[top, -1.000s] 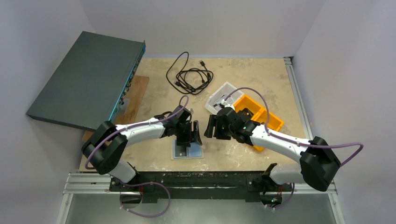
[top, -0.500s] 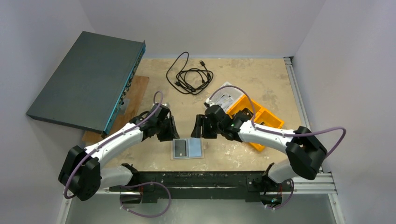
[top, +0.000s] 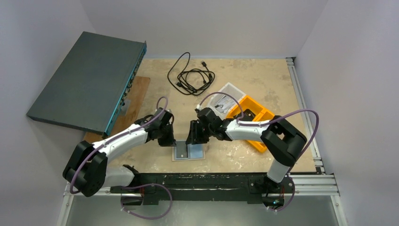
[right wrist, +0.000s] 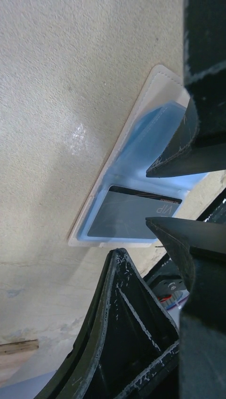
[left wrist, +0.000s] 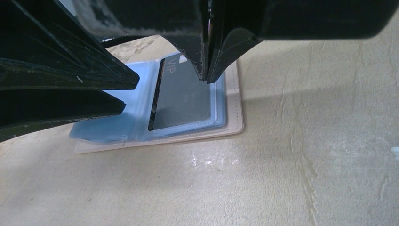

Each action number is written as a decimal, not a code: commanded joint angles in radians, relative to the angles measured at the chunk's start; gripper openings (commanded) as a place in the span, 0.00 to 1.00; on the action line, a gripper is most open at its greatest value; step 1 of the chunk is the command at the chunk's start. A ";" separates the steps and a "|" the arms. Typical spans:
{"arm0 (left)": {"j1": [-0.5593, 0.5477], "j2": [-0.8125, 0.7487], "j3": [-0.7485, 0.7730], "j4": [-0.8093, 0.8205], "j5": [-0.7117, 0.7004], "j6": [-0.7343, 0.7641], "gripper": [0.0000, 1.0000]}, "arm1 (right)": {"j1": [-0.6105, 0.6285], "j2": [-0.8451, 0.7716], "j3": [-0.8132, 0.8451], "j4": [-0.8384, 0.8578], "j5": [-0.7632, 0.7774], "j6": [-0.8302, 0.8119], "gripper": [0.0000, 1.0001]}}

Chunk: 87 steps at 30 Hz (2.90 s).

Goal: Take the credit cards out of the card holder
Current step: Remove the credit card from the card holder.

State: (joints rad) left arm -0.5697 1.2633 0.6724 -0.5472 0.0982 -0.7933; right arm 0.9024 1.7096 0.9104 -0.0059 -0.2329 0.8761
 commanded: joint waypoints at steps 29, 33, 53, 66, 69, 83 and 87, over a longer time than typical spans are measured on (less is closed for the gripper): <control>-0.087 0.194 0.013 0.101 0.011 -0.057 0.03 | -0.004 0.115 -0.060 0.196 -0.115 0.021 0.37; -0.093 0.210 0.016 0.077 -0.023 -0.078 0.00 | -0.019 0.099 -0.087 0.220 -0.123 0.023 0.37; -0.090 0.228 0.002 0.044 -0.075 -0.131 0.00 | -0.128 0.030 -0.295 0.545 -0.299 0.165 0.34; -0.090 0.233 0.012 0.044 -0.067 -0.127 0.00 | -0.128 0.072 -0.324 0.624 -0.311 0.203 0.12; -0.090 0.231 0.011 0.046 -0.066 -0.126 0.00 | -0.129 0.085 -0.321 0.642 -0.320 0.211 0.12; -0.090 0.233 0.018 0.024 -0.081 -0.124 0.00 | -0.128 0.064 -0.331 0.605 -0.298 0.193 0.00; -0.078 0.229 0.011 0.013 -0.091 -0.122 0.00 | -0.135 0.033 -0.333 0.535 -0.255 0.164 0.00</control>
State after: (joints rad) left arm -0.6495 1.4422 0.7219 -0.4816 0.0814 -0.9245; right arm 0.7765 1.7962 0.5861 0.5896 -0.5274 1.0809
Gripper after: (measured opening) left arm 0.004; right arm 0.008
